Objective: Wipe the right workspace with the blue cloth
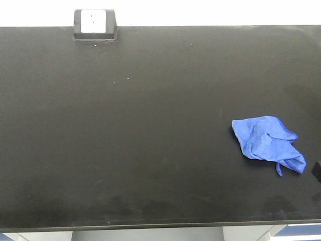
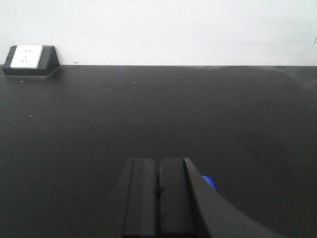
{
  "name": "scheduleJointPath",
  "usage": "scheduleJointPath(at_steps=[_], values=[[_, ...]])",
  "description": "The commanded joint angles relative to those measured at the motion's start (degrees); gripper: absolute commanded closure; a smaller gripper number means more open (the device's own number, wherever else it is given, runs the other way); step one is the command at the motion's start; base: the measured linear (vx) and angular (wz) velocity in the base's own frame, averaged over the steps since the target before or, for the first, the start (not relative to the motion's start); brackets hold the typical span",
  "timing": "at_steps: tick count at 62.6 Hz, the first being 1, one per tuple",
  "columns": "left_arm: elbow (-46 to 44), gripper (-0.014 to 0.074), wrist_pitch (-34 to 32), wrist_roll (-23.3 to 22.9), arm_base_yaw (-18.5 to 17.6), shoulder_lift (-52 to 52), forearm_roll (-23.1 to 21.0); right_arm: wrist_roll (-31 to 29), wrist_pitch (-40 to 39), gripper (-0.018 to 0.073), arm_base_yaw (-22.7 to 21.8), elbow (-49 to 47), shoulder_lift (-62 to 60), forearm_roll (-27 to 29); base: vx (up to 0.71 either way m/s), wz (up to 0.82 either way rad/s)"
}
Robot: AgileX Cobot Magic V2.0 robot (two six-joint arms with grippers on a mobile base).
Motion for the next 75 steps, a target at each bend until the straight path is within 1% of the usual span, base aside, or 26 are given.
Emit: scheduleJointPath(at_steps=[1, 14, 19, 24, 27, 33, 43, 44, 46, 48, 56, 75], values=[[1.7, 0.0602, -4.6, -0.5, -0.3, -0.9, 0.1, -0.3, -5.0, 0.0567, -0.1, -1.9, 0.4, 0.2, 0.0, 0.0], [1.7, 0.0602, -4.6, -0.5, -0.3, -0.9, 0.1, 0.6, -4.7, 0.0567, -0.1, -1.9, -0.8, -0.5, 0.0, 0.0], [1.7, 0.0602, -4.6, -0.5, -0.3, -0.9, 0.1, 3.6, -5.1, 0.0567, -0.1, -1.4, -2.2, -3.8, 0.0, 0.0], [1.7, 0.0602, -4.6, -0.5, -0.3, -0.9, 0.1, 8.2, -6.4, 0.0567, -0.3, 0.7, -4.6, -8.1, 0.0, 0.0], [1.7, 0.0602, -4.6, -0.5, -0.3, -0.9, 0.1, 11.0, -8.3, 0.0567, -0.3, 3.0, -6.6, -10.3, 0.0, 0.0], [1.7, 0.0602, -4.6, -0.5, -0.3, -0.9, 0.1, 13.9, -12.8, 0.0567, -0.3, 8.7, -10.0, -12.0, 0.0, 0.0], [1.7, 0.0602, -4.6, -0.5, -0.3, -0.9, 0.1, 14.7, -22.4, 0.0567, -0.3, 21.2, -18.6, -12.2, 0.0, 0.0], [1.7, 0.0602, -4.6, -0.5, -0.3, -0.9, 0.1, 14.7, -22.5, 0.0567, -0.3, 22.4, -20.0, -12.2, 0.0, 0.0], [1.7, 0.0602, -4.6, -0.5, -0.3, -0.9, 0.1, 14.5, -18.2, 0.0567, -0.3, 21.8, -21.8, -12.3, 0.0, 0.0], [1.7, 0.0602, -4.6, -0.5, -0.3, -0.9, 0.1, 13.9, -16.1, 0.0567, -0.3, 21.6, -23.8, -13.3, 0.0, 0.0], [1.7, 0.0602, -4.6, -0.5, -0.3, -0.9, 0.1, 13.5, -13.3, 0.0567, -0.3, 21.9, -23.5, -13.6, 0.0, 0.0], [1.7, 0.0602, -4.6, -0.5, -0.3, -0.8, 0.1, 13.5, -13.0, 0.0567, -0.3, 21.9, -23.6, -13.4, 0.0, 0.0]])
